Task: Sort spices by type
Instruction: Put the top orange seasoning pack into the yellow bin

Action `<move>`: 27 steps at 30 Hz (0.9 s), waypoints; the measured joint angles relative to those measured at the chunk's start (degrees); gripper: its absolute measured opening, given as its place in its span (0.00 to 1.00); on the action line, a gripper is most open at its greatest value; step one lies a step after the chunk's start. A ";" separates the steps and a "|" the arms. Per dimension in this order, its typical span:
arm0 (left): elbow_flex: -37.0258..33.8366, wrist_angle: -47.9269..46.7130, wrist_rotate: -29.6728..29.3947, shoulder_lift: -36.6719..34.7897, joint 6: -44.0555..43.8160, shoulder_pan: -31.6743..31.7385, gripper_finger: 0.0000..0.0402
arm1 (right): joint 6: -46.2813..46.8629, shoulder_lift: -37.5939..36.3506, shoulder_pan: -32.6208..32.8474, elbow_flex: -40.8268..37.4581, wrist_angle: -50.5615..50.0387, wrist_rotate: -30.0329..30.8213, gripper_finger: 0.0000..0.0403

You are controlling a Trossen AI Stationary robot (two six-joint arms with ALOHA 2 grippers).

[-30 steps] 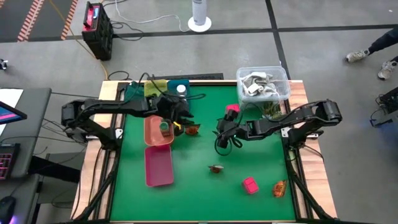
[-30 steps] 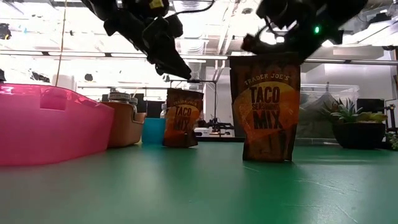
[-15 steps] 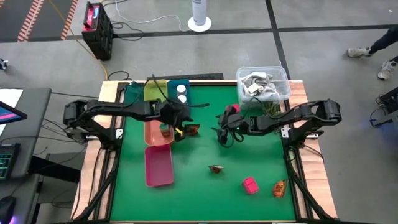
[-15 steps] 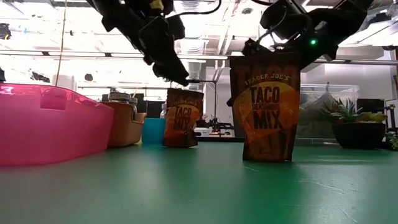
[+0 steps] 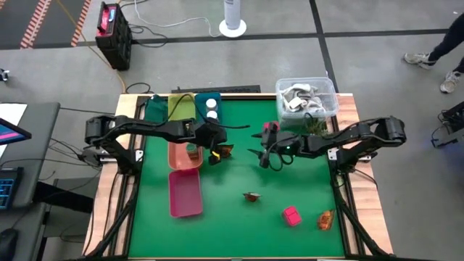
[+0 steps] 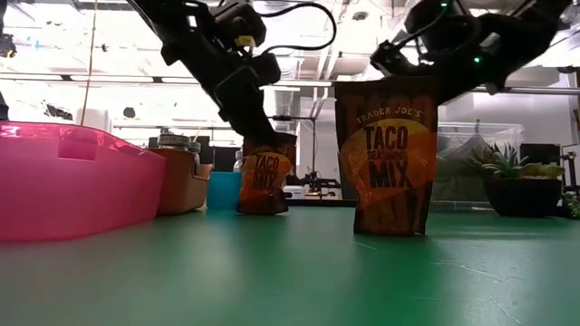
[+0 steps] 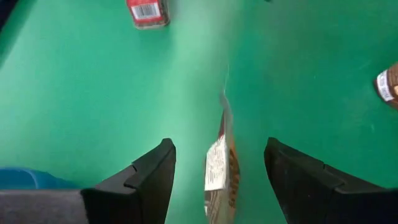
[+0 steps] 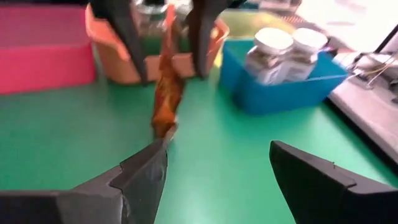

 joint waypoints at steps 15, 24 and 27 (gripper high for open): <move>0.00 -3.16 -0.13 -0.51 2.45 0.40 0.01 | -0.79 -1.97 -0.48 -5.03 7.17 0.00 0.77; -0.04 -5.17 -2.45 -12.64 4.29 4.78 0.00 | -0.61 -1.97 -0.49 -5.03 7.02 0.03 0.77; -0.04 -8.50 -4.22 -17.70 6.44 7.95 0.00 | -0.57 -1.95 -0.48 -5.03 6.92 0.03 0.77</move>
